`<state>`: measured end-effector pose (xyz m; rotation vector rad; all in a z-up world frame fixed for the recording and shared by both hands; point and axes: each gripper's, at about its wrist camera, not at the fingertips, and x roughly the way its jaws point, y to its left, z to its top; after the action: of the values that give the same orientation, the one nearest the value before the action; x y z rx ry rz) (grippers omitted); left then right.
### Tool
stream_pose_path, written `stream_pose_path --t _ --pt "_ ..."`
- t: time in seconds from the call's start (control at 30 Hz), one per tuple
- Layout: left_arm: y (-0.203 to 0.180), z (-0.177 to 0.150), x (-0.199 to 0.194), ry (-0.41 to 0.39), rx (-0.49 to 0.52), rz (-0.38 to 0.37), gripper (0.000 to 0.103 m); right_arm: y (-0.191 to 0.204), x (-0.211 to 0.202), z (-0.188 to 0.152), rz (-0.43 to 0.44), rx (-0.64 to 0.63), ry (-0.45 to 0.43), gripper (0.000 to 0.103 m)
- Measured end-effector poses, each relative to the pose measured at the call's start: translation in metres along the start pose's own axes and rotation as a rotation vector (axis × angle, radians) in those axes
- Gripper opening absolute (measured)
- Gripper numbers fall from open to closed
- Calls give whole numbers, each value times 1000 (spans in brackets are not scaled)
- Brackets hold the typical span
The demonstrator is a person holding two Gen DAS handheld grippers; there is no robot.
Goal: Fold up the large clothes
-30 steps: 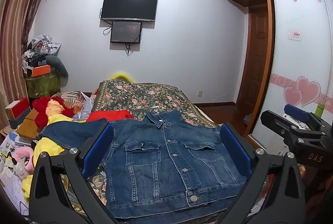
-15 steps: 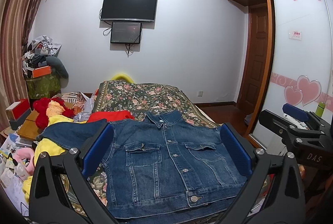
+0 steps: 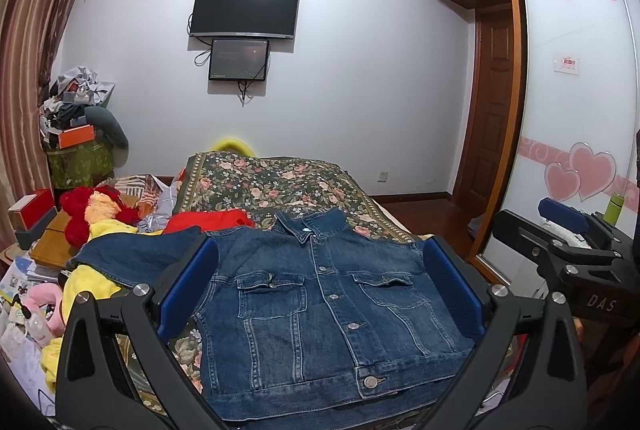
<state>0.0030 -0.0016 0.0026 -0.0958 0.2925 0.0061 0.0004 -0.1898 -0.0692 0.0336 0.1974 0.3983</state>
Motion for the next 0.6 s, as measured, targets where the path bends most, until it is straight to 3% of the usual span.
stream_pose_path --t 0.3,0.5,0.6 --pt "2 -4 11 -30 -10 -13 103 -1 11 2 -16 -5 21 103" --pt "9 -4 30 -6 -3 8 103 0 27 1 -9 -7 42 103" --pt "13 -1 38 -37 3 26 103 1 39 1 -2 -15 62 103"
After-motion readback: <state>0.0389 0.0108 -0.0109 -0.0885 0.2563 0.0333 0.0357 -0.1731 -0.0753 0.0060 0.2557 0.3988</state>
